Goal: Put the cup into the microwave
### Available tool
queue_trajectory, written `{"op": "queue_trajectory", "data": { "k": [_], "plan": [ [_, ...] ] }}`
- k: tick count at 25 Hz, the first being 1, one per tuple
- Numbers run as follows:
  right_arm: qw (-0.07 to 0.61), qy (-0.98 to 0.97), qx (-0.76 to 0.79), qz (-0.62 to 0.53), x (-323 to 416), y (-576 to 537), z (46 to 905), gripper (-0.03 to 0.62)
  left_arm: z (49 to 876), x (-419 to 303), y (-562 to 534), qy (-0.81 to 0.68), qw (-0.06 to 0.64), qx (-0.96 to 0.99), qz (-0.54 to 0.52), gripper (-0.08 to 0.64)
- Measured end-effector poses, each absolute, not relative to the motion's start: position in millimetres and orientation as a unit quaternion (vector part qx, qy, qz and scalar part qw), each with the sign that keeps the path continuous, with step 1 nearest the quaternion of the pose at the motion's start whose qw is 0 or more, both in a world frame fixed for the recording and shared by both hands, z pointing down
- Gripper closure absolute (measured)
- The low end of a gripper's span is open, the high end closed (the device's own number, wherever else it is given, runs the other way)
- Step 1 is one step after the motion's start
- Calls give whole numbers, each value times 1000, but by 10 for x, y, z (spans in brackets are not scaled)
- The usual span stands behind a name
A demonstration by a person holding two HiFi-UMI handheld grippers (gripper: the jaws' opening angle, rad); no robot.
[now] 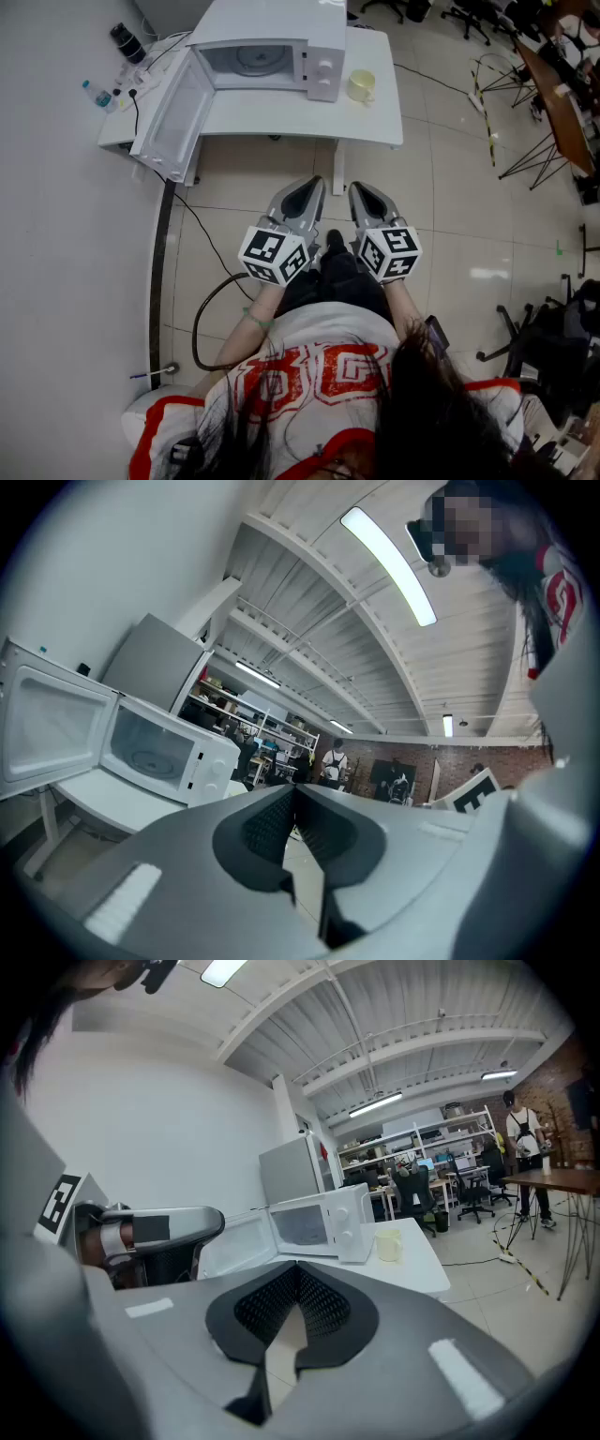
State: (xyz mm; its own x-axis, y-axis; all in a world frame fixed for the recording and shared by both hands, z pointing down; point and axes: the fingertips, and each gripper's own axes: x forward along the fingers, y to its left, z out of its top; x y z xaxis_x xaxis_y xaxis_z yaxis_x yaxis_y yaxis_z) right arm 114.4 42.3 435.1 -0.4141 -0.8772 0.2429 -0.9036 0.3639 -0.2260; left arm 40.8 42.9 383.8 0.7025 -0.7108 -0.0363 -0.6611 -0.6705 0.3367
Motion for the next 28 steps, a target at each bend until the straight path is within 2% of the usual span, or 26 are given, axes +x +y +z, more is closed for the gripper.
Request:
{"op": "queue_trajectory", "data": {
  "k": [28],
  "plan": [
    [43,-808,558,184,1303,318,4422,580,3927,521,392,-361,168,915,-66,560]
  ]
}}
